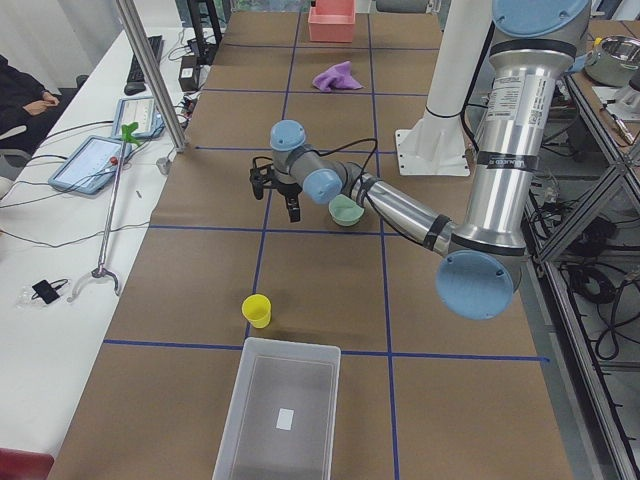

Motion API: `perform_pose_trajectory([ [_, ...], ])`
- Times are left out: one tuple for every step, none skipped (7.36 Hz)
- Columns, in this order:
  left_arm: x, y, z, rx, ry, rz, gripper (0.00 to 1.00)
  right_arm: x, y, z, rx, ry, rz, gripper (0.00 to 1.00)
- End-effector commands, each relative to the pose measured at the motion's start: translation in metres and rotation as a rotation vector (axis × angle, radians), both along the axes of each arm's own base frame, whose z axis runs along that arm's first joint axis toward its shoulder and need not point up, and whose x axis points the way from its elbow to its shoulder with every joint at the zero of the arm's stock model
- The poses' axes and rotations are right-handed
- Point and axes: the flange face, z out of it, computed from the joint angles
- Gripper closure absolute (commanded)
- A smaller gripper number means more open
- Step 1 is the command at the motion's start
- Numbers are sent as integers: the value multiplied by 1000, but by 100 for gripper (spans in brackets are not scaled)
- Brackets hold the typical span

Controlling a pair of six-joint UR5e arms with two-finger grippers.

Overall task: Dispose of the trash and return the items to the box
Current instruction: 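Reach the left gripper to the pale green bowl and grasp its rim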

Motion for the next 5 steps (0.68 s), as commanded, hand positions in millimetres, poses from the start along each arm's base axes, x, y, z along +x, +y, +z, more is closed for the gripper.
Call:
perform_pose_trajectory([
  [74, 52, 2, -1, 10, 0, 1, -7, -2, -2, -9, 0, -1, 0],
  [96, 69, 7, 10, -9, 30, 1, -10, -3, -3, -13, -2, -2, 0],
  [102, 83, 23, 2, -40, 48, 1, -12, -3, -5, -11, -2, -4, 0],
  [107, 89, 25, 0, -42, 64, 1, -12, -3, -5, -12, -2, -3, 0],
  [121, 103, 26, 0, -45, 99, 1, -17, -5, -8, -11, -8, -11, 0],
])
